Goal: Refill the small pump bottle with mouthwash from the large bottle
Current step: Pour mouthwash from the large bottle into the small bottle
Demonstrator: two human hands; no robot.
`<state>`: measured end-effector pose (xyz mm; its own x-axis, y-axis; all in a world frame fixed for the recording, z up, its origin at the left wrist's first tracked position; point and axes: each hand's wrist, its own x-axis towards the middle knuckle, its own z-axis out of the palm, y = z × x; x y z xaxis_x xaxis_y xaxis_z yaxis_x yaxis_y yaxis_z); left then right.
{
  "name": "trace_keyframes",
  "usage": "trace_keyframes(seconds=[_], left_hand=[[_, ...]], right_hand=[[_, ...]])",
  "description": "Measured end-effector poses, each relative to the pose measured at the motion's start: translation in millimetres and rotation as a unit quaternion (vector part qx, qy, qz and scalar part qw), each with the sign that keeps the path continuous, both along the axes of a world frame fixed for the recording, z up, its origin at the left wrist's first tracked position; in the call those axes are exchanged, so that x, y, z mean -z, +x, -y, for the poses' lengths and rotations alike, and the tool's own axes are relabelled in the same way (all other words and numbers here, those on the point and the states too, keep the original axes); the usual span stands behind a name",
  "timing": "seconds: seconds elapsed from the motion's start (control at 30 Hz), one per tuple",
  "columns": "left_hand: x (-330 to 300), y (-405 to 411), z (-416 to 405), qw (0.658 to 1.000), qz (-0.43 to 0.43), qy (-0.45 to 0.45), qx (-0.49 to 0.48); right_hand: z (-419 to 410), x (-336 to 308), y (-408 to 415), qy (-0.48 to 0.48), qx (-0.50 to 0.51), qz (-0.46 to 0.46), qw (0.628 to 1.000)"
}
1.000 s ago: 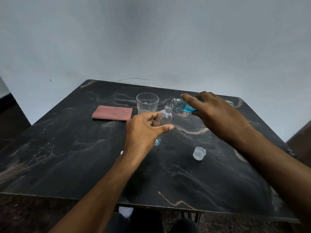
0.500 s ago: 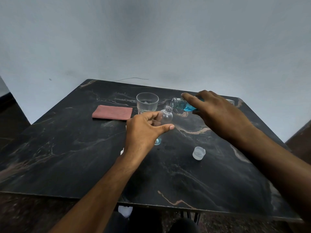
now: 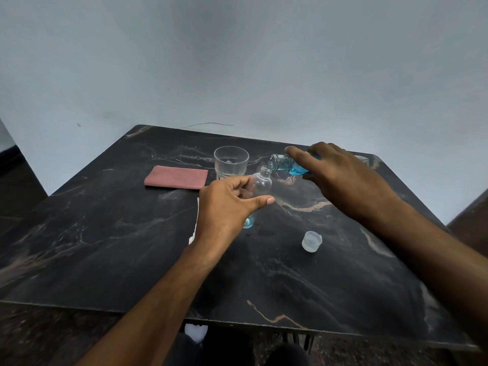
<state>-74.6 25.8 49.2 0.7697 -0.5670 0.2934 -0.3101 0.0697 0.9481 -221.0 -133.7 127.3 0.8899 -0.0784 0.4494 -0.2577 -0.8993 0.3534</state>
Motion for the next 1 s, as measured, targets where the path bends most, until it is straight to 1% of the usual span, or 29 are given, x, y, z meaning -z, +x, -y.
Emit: trace_keyframes(seconds=[0.2,0.4,0.63,1.0], left_hand=[[2.5,1.6,2.1,1.0,0.008,-0.001,-0.003],[1.3,0.7,0.6,1.0,-0.007,-0.019,0.008],[4.0,2.9,0.3,1.0,0.015,-0.01,0.003],[6.0,3.9,-0.4,1.0,0.022,-0.013,0.005]], right_hand=[[-1.6,-2.7,0.4,-0.017,0.003,-0.003,1.0],[-2.6,-4.5,0.8,-0.012,-0.001,0.001,1.0],[-3.7,-4.1,1.8,-0.024,0.002,-0.007,1.0],[-1.1,-3.7,1.7,-0.028,0.002,-0.011,1.0]])
